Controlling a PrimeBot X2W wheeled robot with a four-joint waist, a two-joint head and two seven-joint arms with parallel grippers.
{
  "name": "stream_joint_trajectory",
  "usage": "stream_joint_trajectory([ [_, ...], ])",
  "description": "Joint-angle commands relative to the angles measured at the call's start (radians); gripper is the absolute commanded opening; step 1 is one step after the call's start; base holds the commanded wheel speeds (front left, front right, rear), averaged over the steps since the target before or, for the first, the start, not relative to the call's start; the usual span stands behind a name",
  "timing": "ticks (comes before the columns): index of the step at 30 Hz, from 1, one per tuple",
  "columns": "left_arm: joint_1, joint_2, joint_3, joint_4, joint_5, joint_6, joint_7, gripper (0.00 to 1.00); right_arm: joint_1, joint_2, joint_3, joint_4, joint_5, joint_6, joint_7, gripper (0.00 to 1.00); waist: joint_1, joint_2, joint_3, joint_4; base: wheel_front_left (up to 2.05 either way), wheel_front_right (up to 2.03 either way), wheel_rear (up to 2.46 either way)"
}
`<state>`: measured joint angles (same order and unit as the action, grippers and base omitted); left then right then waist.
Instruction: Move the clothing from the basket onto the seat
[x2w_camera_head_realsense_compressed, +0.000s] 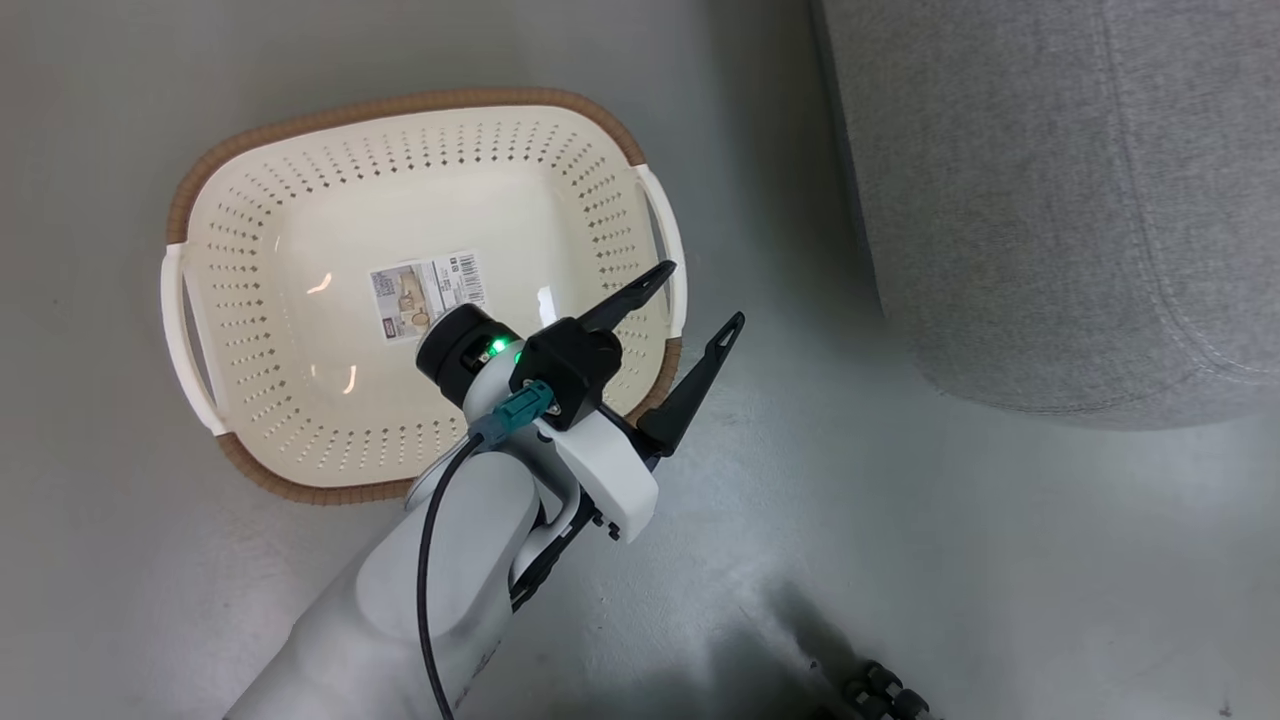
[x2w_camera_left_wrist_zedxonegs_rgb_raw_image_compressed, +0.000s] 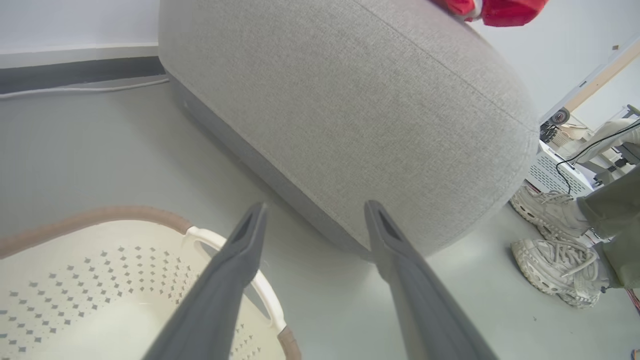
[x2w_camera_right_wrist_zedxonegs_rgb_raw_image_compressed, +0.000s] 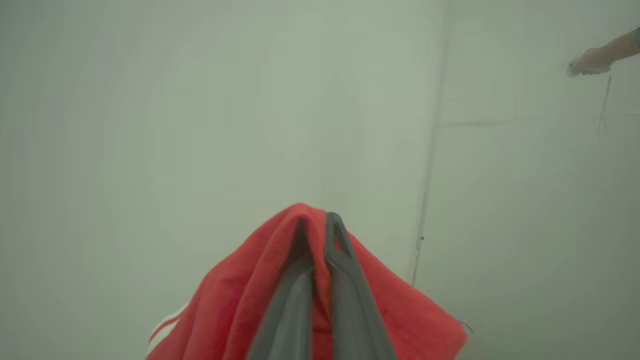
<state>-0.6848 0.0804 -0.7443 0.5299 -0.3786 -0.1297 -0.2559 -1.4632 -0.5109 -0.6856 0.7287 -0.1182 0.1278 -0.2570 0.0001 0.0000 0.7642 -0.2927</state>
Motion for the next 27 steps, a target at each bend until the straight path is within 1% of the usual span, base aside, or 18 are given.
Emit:
stream_joint_trajectory([
  [1, 0.004, -0.011, 0.014, -0.023, 0.004, -0.001, -0.006, 1.0, 0.018, -0.004, -0.007, 0.007, -0.01, 0.003, -0.005, 0.0, -0.0001, 0.0, 0.023, 0.024, 0.0, 0.0, 0.0],
  [4, 0.003, -0.014, 0.017, -0.021, 0.007, -0.001, -0.006, 1.0, 0.021, 0.024, 0.018, 0.066, 0.001, 0.003, -0.005, 0.0, -0.0001, 0.0, 0.042, 0.038, 0.0, 0.0, 0.0],
  [8, 0.001, -0.018, 0.023, -0.02, 0.012, -0.001, -0.006, 1.0, 0.024, 0.054, 0.09, 0.17, 0.042, 0.003, -0.005, 0.0, -0.0001, 0.0, 0.058, 0.05, 0.0, 0.0, 0.0],
  [11, 0.001, -0.022, 0.019, -0.02, 0.009, -0.001, -0.006, 1.0, 0.047, 0.074, 0.146, 0.245, 0.094, 0.003, -0.005, 0.0, -0.0001, 0.0, 0.056, 0.059, 0.0, 0.0, 0.0],
  [12, 0.001, -0.022, 0.019, -0.02, 0.009, -0.001, -0.006, 1.0, 0.047, 0.074, 0.146, 0.245, 0.094, 0.003, -0.005, 0.0, -0.0001, 0.0, 0.056, 0.059, 0.0, 0.0, 0.0],
  [14, 0.001, -0.024, 0.02, -0.024, 0.005, -0.001, -0.006, 1.0, 0.079, 0.082, 0.197, 0.267, 0.126, 0.003, -0.005, 0.0, -0.0001, 0.0, 0.049, 0.066, 0.0, 0.0, 0.0],
  [20, 0.001, -0.028, 0.036, -0.037, 0.0, -0.001, -0.006, 1.0, 0.192, 0.102, 0.31, 0.26, 0.273, 0.003, -0.005, 0.0, -0.0001, 0.0, 0.022, 0.077, 0.0, 0.0, 0.0],
  [21, 0.002, -0.028, 0.037, -0.038, -0.001, -0.001, -0.006, 1.0, 0.213, 0.107, 0.329, 0.249, 0.301, 0.003, -0.005, 0.29, -0.0001, 0.0, 0.016, 0.078, 0.0, 0.0, 0.0],
  [22, 0.002, -0.029, 0.038, -0.039, -0.002, -0.001, -0.006, 1.0, 0.235, 0.109, 0.346, 0.238, 0.327, 0.003, -0.005, 0.8, -0.0001, 0.0, 0.01, 0.08, 0.0, 0.0, 0.0],
  [23, 0.004, -0.029, 0.038, -0.04, -0.003, -0.001, -0.006, 1.0, 0.256, 0.11, 0.362, 0.224, 0.354, 0.003, -0.005, 1.0, -0.0001, 0.0, 0.002, 0.081, 0.0, 0.0, 0.0],
  [27, 0.014, -0.03, 0.052, -0.051, -0.008, -0.001, -0.006, 1.0, 0.334, 0.104, 0.429, 0.179, 0.43, 0.003, -0.005, 1.0, -0.0001, 0.0, -0.034, 0.09, 0.0, 0.0, 0.0],
])
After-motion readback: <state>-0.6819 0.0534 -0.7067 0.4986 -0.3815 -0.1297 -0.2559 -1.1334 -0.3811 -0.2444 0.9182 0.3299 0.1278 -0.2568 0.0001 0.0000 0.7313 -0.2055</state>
